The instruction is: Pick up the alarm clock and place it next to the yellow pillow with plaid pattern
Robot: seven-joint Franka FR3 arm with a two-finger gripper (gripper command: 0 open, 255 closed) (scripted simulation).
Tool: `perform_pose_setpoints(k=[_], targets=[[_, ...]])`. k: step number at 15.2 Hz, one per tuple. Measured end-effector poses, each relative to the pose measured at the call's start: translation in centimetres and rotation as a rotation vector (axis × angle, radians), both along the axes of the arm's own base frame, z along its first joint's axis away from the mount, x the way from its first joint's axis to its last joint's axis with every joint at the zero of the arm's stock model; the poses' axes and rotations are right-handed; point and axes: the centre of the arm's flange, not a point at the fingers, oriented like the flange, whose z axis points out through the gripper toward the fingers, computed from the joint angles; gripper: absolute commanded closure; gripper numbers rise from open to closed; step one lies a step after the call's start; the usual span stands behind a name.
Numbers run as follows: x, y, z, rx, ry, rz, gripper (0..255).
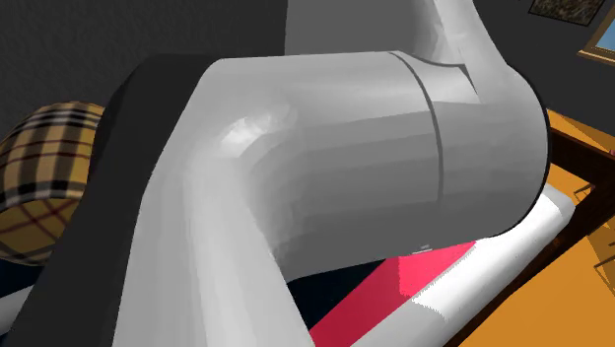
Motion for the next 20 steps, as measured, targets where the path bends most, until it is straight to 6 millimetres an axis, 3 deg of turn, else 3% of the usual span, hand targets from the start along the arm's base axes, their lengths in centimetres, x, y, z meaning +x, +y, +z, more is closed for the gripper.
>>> perform_pose_setpoints(k=[20], targets=[[3.4, -23.5, -12.8, 0.015, -0.057, 0.004, 0]])
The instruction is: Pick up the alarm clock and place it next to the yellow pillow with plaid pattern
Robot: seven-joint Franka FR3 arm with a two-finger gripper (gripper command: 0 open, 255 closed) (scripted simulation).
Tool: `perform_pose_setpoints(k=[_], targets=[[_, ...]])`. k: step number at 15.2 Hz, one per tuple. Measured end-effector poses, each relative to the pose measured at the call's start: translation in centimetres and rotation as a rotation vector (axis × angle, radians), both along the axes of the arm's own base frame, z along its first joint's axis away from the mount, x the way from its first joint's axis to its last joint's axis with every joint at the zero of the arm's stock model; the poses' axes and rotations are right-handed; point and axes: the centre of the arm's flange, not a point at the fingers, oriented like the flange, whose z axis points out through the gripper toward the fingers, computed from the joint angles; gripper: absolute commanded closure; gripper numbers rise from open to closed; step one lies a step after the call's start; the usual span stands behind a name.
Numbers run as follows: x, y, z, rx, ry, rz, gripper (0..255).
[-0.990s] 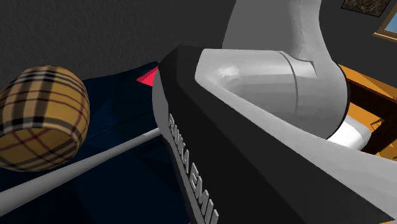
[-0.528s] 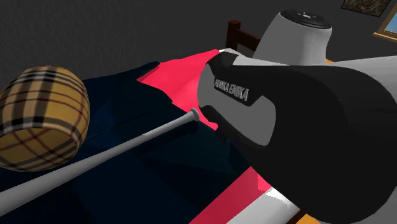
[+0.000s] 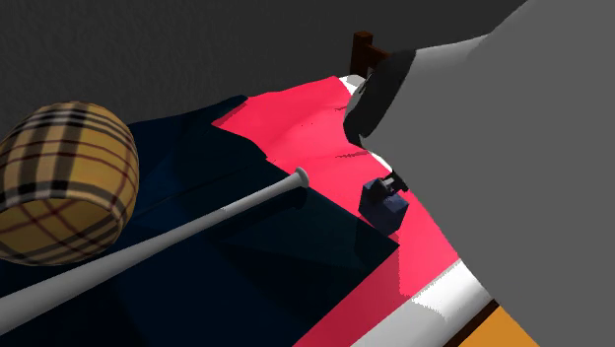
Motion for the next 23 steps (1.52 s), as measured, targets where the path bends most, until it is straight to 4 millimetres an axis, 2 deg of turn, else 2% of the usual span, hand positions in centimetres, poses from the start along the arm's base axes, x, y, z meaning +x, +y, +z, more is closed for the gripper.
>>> perform_pose_setpoints(k=[3, 9, 15, 16, 23], targets=[[0.3, -1.4, -1.7, 0.001, -0.007, 0.002, 0], [1.0, -1.6, -4.6, 0.002, -0.008, 0.003, 0], [1.2, -1.7, -5.0, 0.001, -0.008, 0.002, 0], [1.2, -1.7, -5.0, 0.001, -0.008, 0.002, 255], [1.1, -1.6, -5.0, 0.002, -0.008, 0.002, 255]])
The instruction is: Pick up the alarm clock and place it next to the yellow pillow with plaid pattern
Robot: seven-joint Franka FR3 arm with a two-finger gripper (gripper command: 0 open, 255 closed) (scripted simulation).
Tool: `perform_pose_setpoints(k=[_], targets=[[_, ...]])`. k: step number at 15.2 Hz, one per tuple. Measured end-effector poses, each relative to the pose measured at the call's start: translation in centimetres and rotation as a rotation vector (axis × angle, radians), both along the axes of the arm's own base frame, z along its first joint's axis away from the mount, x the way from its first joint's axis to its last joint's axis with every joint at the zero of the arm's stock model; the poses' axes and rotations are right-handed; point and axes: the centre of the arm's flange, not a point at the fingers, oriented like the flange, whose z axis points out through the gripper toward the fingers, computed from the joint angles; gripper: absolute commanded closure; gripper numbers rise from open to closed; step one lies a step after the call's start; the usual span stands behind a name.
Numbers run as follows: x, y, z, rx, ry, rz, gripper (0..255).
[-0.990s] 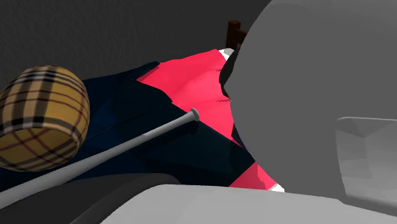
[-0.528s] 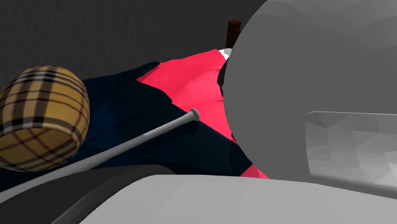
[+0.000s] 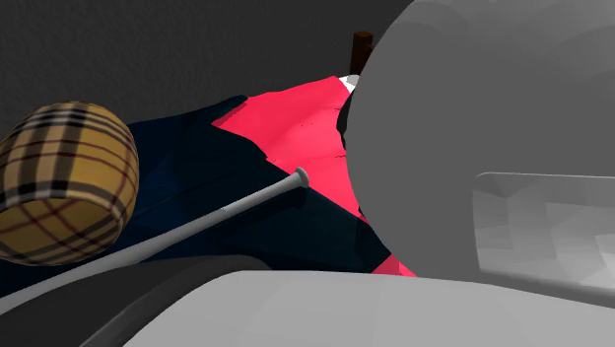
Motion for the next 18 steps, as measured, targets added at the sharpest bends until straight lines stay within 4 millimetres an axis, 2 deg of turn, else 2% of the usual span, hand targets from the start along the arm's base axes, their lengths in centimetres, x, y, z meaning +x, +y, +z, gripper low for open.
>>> perform_pose_setpoints(k=[4, 18], targets=[[0.0, 0.0, 0.2, 0.000, 0.000, 0.000, 255], [-0.1, 0.0, 7.3, 0.000, -0.001, 0.000, 255]])
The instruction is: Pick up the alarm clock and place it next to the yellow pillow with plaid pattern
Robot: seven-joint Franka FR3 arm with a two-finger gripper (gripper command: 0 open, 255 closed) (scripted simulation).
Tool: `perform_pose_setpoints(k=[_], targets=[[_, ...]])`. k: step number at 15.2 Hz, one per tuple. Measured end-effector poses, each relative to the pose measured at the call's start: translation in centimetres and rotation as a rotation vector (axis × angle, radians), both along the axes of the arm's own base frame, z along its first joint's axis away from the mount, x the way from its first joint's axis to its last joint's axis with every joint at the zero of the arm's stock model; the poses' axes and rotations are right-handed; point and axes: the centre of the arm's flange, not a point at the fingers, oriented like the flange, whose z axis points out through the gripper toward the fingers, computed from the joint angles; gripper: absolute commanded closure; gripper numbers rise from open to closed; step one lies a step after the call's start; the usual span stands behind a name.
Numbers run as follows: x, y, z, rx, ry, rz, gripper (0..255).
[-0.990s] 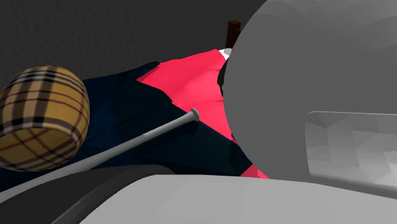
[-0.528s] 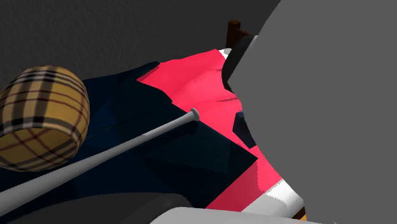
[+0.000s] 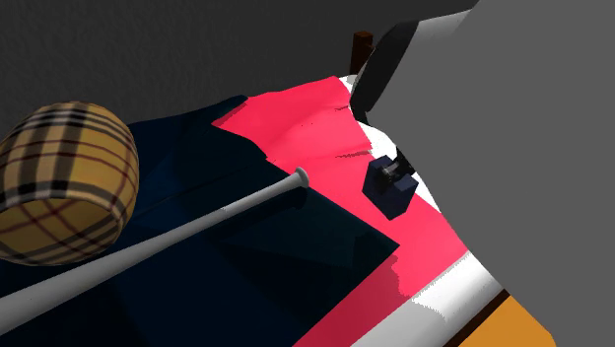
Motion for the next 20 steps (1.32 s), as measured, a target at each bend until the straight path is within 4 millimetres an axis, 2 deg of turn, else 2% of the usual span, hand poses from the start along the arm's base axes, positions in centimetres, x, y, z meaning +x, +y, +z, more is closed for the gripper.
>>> perform_pose_setpoints(k=[20], targets=[[0.1, 0.0, 10.8, 0.000, 0.000, 0.000, 255]])
